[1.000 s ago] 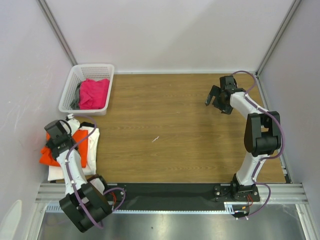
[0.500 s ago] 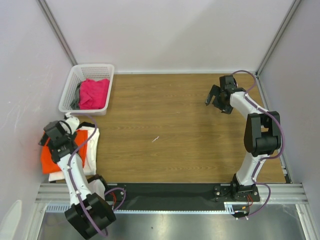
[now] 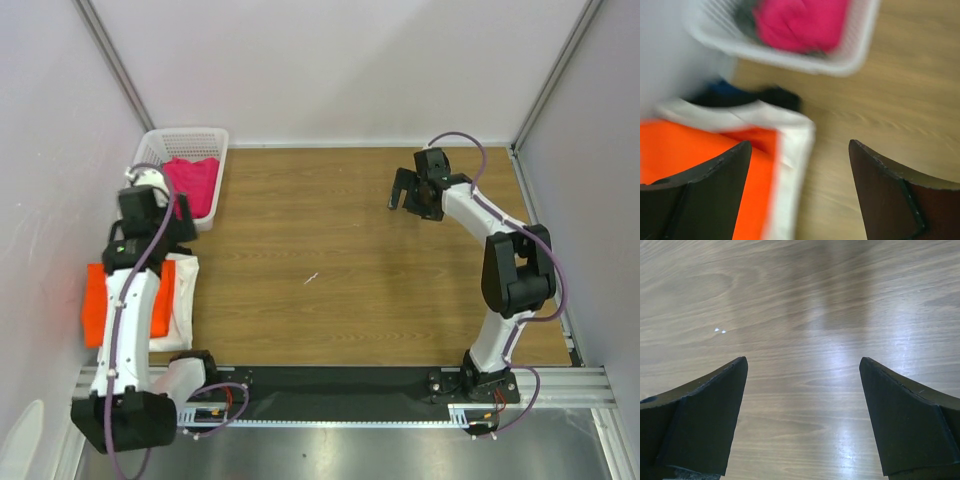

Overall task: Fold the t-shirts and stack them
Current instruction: Neatly place the folded tshirt to the corner

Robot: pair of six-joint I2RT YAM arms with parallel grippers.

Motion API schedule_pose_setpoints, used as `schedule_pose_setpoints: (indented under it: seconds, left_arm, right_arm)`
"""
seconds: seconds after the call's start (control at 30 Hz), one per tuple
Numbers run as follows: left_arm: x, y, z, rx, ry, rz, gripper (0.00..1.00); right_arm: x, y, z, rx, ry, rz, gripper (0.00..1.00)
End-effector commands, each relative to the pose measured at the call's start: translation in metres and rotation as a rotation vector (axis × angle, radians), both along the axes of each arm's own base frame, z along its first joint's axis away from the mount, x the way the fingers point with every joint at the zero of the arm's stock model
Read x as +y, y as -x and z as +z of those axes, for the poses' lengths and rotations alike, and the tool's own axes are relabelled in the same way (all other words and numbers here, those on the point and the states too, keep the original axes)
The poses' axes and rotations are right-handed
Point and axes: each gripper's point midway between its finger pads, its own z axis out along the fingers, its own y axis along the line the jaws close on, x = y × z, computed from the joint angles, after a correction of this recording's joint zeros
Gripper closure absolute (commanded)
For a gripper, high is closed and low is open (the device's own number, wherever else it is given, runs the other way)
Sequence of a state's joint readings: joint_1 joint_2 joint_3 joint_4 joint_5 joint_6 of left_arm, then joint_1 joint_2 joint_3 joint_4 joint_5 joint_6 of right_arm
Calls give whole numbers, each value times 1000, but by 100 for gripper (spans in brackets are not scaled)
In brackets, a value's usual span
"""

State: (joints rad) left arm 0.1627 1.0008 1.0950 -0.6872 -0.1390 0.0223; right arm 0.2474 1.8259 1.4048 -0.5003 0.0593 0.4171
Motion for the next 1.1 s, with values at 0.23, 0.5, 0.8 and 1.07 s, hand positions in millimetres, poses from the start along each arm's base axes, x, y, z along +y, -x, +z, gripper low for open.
schedule_pose_setpoints:
  seconds: [0.23, 0.5, 0.8, 1.07]
  left_arm:
    - [-52, 74, -122, 32, 452, 459, 6]
    - [-52, 72, -134, 186, 227, 450, 0]
    - [-60, 63, -65, 126, 282, 228, 0]
    - [-49, 60, -92, 160, 369, 290, 0]
  right_arm:
    - [-12, 17, 49, -71, -3, 17, 0]
    - [4, 18, 60, -92, -70, 71, 0]
    - [117, 43, 73, -259, -259, 327, 0]
    - [120, 66, 88, -355, -383, 259, 0]
